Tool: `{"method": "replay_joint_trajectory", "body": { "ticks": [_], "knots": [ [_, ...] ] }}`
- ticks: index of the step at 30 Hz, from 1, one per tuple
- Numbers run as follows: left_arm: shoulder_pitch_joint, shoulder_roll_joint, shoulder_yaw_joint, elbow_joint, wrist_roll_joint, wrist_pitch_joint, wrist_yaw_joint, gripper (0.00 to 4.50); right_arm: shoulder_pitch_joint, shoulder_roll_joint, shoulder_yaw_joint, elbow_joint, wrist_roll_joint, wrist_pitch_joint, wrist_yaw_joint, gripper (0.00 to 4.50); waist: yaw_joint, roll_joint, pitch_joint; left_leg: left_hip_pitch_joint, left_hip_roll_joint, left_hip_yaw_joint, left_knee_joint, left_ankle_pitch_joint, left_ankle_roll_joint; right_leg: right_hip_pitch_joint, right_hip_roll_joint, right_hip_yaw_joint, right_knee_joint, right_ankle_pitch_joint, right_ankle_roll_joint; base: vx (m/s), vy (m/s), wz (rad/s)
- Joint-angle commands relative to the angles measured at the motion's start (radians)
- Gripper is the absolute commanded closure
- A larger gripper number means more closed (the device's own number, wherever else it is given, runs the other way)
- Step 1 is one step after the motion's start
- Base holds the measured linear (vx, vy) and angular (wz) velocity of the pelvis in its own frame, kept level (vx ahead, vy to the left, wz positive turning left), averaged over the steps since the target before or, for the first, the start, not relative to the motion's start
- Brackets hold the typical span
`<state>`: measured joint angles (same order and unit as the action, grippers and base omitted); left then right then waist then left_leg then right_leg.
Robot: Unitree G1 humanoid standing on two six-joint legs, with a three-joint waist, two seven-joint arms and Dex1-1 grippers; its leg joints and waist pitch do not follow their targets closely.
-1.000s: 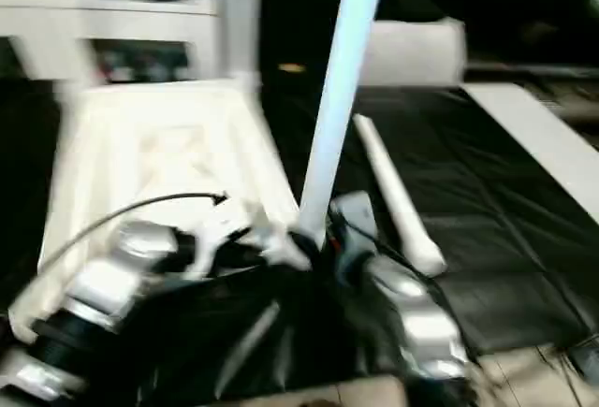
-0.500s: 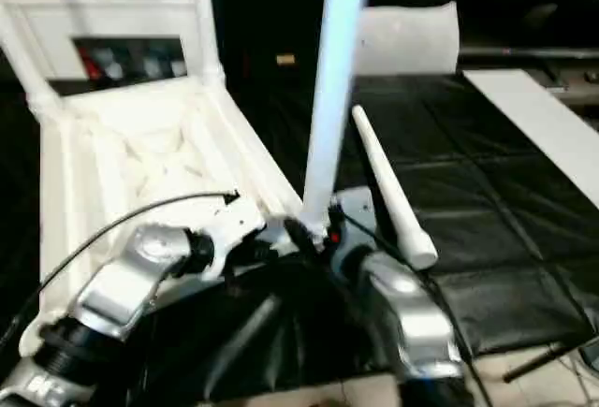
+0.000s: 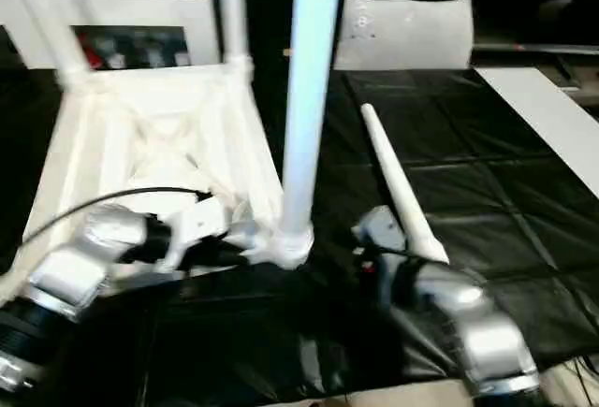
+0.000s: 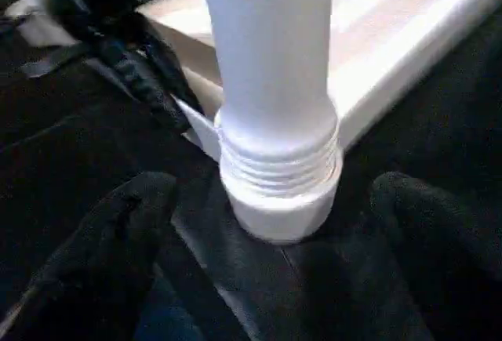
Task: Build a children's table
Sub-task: Rotate leg to tighten
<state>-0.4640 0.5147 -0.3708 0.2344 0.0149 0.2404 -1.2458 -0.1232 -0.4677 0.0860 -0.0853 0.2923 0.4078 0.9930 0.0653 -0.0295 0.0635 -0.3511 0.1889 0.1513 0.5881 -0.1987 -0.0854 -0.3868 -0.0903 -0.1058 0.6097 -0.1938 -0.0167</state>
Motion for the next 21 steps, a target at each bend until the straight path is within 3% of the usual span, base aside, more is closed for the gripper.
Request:
{"method": "replay_joint_trajectory", "body": {
  "ticks": [1, 6, 10, 12, 13, 17, 21],
  "knots": [
    [-0.042, -0.009, -0.060, 0.016, -0.022, -0.084, -0.116, 4.50, -0.042, -0.028, 0.016, 0.031, 0.006, -0.050, 0.069, 0.06, 0.000, -0.005, -0.061, -0.001, 0.044, 0.000, -0.074, -0.174, 0.062, 0.043, -0.067, 0.065, -0.082, -0.266, -0.177, 0.000, 0.000, 0.00],
    [-0.095, -0.006, -0.103, 0.080, 0.002, -0.170, -0.189, 4.50, -0.102, -0.061, 0.090, 0.119, -0.062, -0.160, 0.154, 0.06, 0.022, -0.003, -0.067, 0.009, 0.047, 0.009, -0.069, -0.136, 0.059, 0.041, -0.067, 0.068, -0.067, -0.162, -0.215, 0.000, 0.000, 0.00],
    [-0.121, -0.019, -0.123, 0.111, 0.010, -0.211, -0.224, 4.50, -0.134, -0.065, 0.125, 0.161, -0.065, -0.188, 0.218, 0.06, 0.029, -0.007, -0.070, 0.002, 0.048, 0.010, -0.067, -0.114, 0.069, 0.050, -0.069, 0.068, -0.058, -0.116, -0.228, 0.000, 0.000, 0.00],
    [-0.124, -0.021, -0.124, 0.119, 0.012, -0.220, -0.228, 4.50, -0.138, -0.066, 0.128, 0.168, -0.064, -0.193, 0.226, 0.06, 0.029, -0.009, -0.071, 0.002, 0.049, 0.010, -0.066, -0.113, 0.070, 0.050, -0.070, 0.069, -0.056, -0.113, -0.229, 0.000, 0.000, 0.00],
    [-0.127, -0.023, -0.127, 0.126, 0.013, -0.227, -0.235, 4.50, -0.147, -0.067, 0.135, 0.176, -0.064, -0.201, 0.241, 0.34, 0.030, -0.008, -0.070, 0.003, 0.049, 0.011, -0.066, -0.112, 0.070, 0.049, -0.069, 0.069, -0.057, -0.117, -0.230, 0.000, 0.000, 0.00],
    [-0.143, -0.033, -0.144, 0.164, 0.012, -0.266, -0.258, 4.50, -0.189, -0.061, 0.166, 0.230, -0.066, -0.236, 0.289, 0.65, 0.030, -0.011, -0.069, 0.002, 0.048, 0.013, -0.066, -0.138, 0.063, 0.050, -0.070, 0.069, -0.063, -0.172, -0.218, 0.000, 0.000, 0.00],
    [-0.149, -0.037, -0.146, 0.180, 0.015, -0.282, -0.265, 4.50, -0.200, -0.055, 0.184, 0.247, -0.070, -0.248, 0.317, 0.95, 0.031, -0.012, -0.071, 0.002, 0.050, 0.012, -0.065, -0.130, 0.060, 0.049, -0.069, 0.070, -0.060, -0.166, -0.216, 0.000, 0.000, 0.00]
  ]
}}
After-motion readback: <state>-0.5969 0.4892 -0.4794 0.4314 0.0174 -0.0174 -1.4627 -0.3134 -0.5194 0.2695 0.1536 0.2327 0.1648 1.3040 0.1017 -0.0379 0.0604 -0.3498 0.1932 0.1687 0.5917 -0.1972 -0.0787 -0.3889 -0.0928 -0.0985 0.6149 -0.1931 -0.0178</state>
